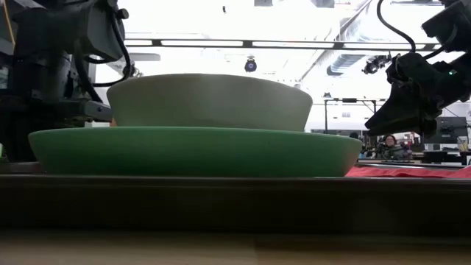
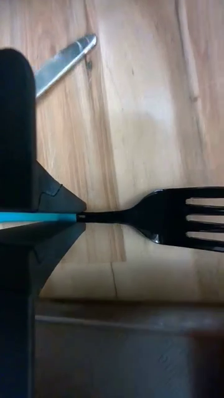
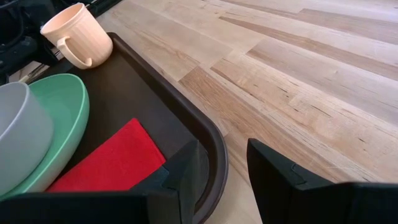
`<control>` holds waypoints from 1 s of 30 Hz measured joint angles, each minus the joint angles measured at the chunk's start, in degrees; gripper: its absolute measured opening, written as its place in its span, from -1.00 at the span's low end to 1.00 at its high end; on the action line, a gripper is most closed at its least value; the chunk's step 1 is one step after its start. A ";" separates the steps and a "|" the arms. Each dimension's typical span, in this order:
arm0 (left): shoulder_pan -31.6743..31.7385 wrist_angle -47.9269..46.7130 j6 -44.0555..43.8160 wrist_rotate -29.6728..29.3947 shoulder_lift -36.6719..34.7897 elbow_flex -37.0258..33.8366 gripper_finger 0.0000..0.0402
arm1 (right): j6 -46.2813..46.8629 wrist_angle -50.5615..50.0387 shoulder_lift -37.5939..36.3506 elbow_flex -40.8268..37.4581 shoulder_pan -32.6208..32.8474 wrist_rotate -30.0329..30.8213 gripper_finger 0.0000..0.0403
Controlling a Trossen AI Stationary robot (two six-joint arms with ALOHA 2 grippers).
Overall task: Set up tray
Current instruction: Put the blue fork on the red table napkin
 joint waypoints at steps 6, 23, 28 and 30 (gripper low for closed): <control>0.00 -4.16 -0.71 -0.35 -2.53 -0.25 -0.78 | -0.01 -0.02 0.00 0.00 0.00 0.00 -0.43; 0.02 -5.56 -2.49 -3.91 -5.58 -0.04 -0.77 | -0.01 -0.07 0.00 0.00 0.00 0.00 -0.43; 0.00 -5.99 -2.98 -3.93 -6.89 0.05 -0.79 | -0.01 -0.09 -0.02 0.00 0.00 0.00 -0.43; 0.00 -6.66 -3.10 -4.39 -7.98 0.05 -0.78 | -0.01 -0.12 0.00 0.00 0.00 0.00 -0.43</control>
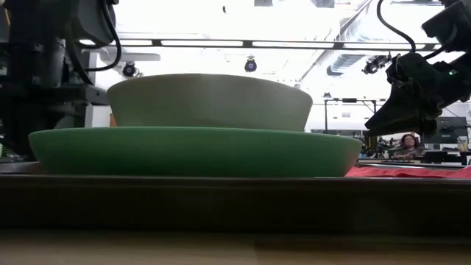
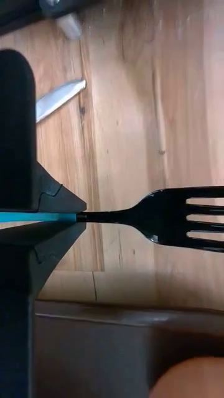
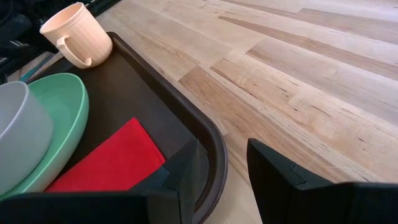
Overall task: Set up tray
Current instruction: Put the blue fork on the red table napkin
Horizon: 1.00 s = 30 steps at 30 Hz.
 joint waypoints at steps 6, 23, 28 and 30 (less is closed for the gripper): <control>0.00 -2.49 -0.28 -0.23 -3.35 0.00 -0.76 | 0.00 -0.04 0.03 0.01 0.00 0.00 -0.43; 0.00 -3.09 0.08 -2.07 -9.78 0.02 -0.75 | 0.01 -0.23 0.04 0.02 0.00 0.13 -0.43; 0.00 -4.38 0.23 -2.05 -10.16 0.04 -0.75 | 0.01 -0.24 0.04 0.02 0.00 0.15 -0.43; 0.00 -4.29 0.23 -2.05 -10.23 0.04 -0.75 | 0.01 -0.23 0.04 0.02 0.00 0.17 -0.43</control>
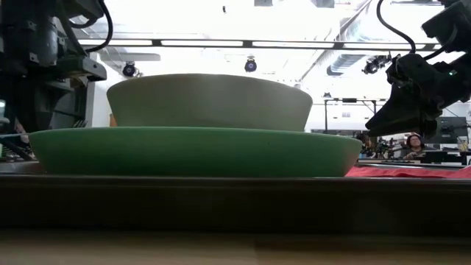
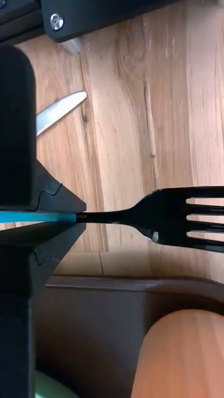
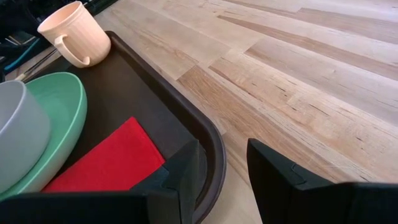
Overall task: Set up tray
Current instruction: Put the blue fork on the red table napkin
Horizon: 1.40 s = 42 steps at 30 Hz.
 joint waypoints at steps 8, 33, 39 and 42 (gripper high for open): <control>0.00 -0.30 0.07 -0.68 -3.28 0.02 -0.75 | -0.02 -0.04 0.00 0.00 0.00 0.02 -0.43; 0.00 -13.18 6.70 -6.56 -4.21 15.72 -0.75 | -0.02 -0.07 0.00 0.00 0.00 1.14 -0.43; 0.00 -13.29 7.82 -7.47 -2.53 18.38 -0.75 | 0.87 -0.03 0.00 0.00 0.00 1.14 -0.43; 0.00 -13.25 8.61 -8.20 -1.35 19.54 -0.75 | 1.01 0.85 0.00 0.00 0.00 1.13 -0.43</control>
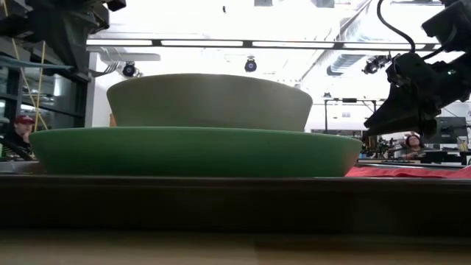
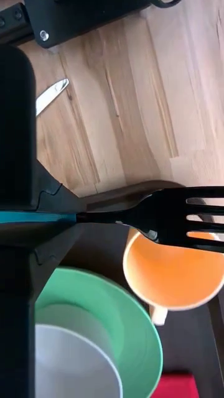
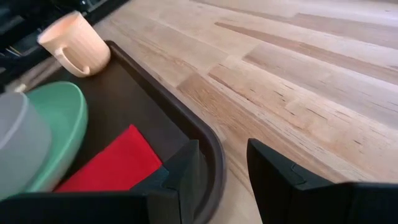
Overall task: Set up tray
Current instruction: Put the blue fork on the red table napkin
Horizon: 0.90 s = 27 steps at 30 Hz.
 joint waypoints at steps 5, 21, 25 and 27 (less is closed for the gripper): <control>0.00 -0.15 1.12 -0.49 1.87 2.54 -0.75 | 0.06 3.82 0.02 0.00 0.00 -0.01 -0.43; 0.04 -0.02 3.02 -2.16 8.11 9.72 -0.75 | 0.07 13.74 0.11 0.00 0.00 -4.39 -0.43; 0.04 0.03 3.45 -2.16 9.25 10.86 -0.75 | 0.07 15.08 0.11 0.00 0.00 -5.77 -0.43; 0.04 0.04 3.45 -2.16 9.77 11.28 -0.75 | 0.08 15.48 0.13 0.00 0.00 -6.06 -0.43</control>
